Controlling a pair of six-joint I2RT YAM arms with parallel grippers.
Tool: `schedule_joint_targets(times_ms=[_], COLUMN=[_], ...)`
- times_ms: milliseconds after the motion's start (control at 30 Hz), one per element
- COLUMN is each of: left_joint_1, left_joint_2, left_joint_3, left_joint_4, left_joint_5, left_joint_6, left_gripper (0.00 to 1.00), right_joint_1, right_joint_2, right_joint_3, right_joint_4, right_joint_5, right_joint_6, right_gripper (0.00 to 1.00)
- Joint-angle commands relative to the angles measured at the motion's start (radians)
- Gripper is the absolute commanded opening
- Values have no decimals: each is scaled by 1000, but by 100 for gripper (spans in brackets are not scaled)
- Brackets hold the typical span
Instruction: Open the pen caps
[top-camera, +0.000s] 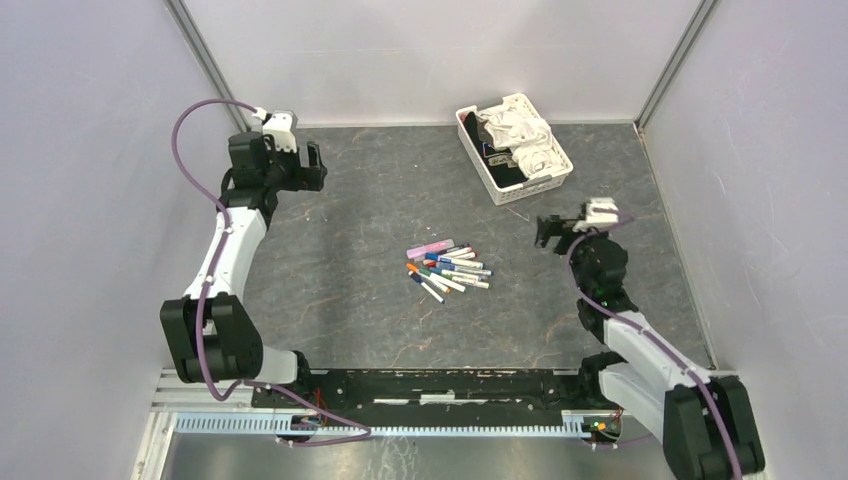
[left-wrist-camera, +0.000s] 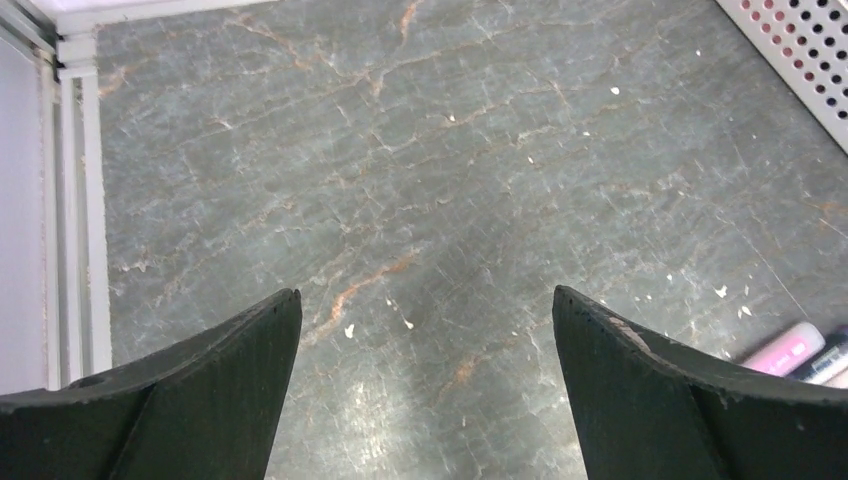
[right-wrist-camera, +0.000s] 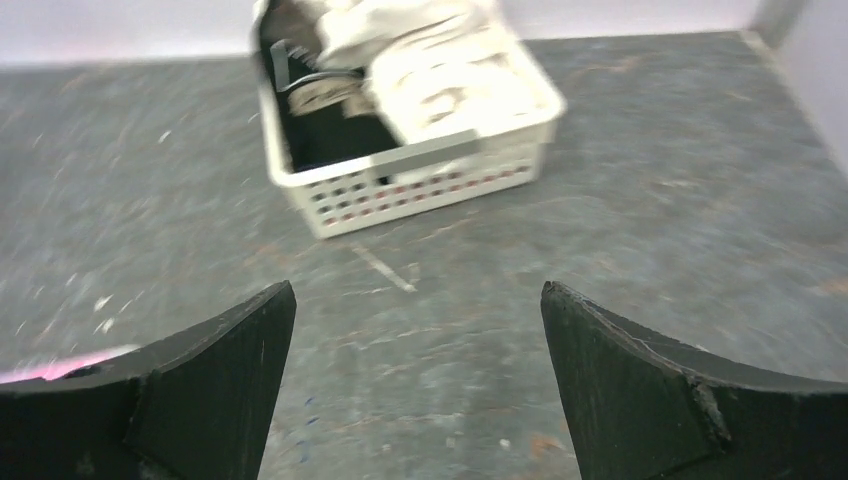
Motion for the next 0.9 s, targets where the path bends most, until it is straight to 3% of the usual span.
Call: schedule_joint_targets(times_ms=[0,300,500,867], left_joint_1=[4,5,4,4], left_joint_2=[-17,-73,-109,-114], left_joint_3=[44,35,49,74], left_joint_4=[-213,-324,-378,-452], left_joint_5=[64,116,165,249], left_joint_6=[49,74,88,120], left_gripper=[100,100,100,100], right_joint_1=[118,332,372,377], right_joint_2=[130,537,791,938], right_joint_3=[177,563,821,904], right_joint_4=[-225,-480,-640,-698], right_joint_5=[-216,-355,-404,-472], right_joint_6=[-122,-325,-408,-490], right_gripper=[98,90,81,77])
